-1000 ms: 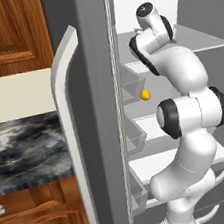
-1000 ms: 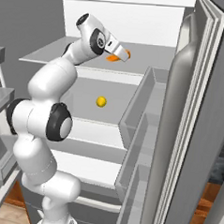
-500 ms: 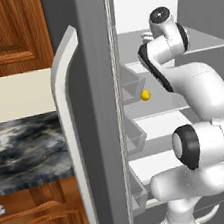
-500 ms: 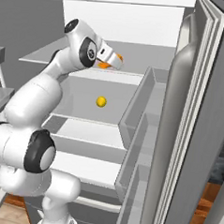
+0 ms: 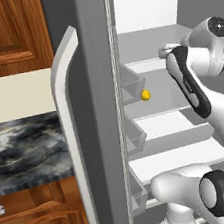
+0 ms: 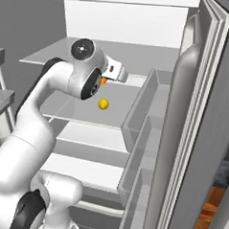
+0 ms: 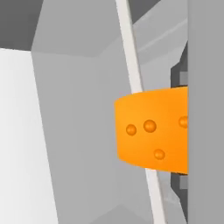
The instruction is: Take the cheese, chicken drumstick, and lemon from the fridge and place them on the plate on the dining counter to create an appetizer plate.
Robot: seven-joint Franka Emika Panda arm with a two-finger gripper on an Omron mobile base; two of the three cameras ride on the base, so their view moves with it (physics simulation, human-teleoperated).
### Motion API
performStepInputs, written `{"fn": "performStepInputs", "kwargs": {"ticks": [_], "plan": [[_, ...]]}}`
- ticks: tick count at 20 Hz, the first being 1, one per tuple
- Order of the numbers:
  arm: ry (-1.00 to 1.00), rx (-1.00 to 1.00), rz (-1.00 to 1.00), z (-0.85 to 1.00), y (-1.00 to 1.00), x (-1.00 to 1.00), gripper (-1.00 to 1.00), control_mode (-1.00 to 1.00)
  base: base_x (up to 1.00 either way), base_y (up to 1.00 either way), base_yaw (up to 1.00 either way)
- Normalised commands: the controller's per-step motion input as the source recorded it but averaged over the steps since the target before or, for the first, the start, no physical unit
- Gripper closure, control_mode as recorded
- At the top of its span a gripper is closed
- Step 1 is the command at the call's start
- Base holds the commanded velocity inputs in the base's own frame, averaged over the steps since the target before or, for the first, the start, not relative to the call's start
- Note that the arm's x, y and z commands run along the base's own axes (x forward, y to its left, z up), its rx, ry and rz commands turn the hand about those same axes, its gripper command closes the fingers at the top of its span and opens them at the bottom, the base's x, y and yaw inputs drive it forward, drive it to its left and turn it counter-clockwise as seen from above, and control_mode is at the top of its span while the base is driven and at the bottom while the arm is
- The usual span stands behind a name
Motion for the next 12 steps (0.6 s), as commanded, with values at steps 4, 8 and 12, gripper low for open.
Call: {"fn": "performStepInputs", "kwargs": {"ticks": [4, 8, 12], "plan": [[0.00, -0.04, 0.37, 0.00, 0.00, -0.91, 1.00, -1.00, 0.00, 0.00, 0.00], [0.00, -0.14, 0.15, 0.00, 0.04, -1.00, 1.00, -1.00, 0.00, 0.00, 0.00], [0.00, -0.04, 0.02, 0.00, 0.04, -0.25, 1.00, 1.00, -0.75, 0.08, 0.02]]}}
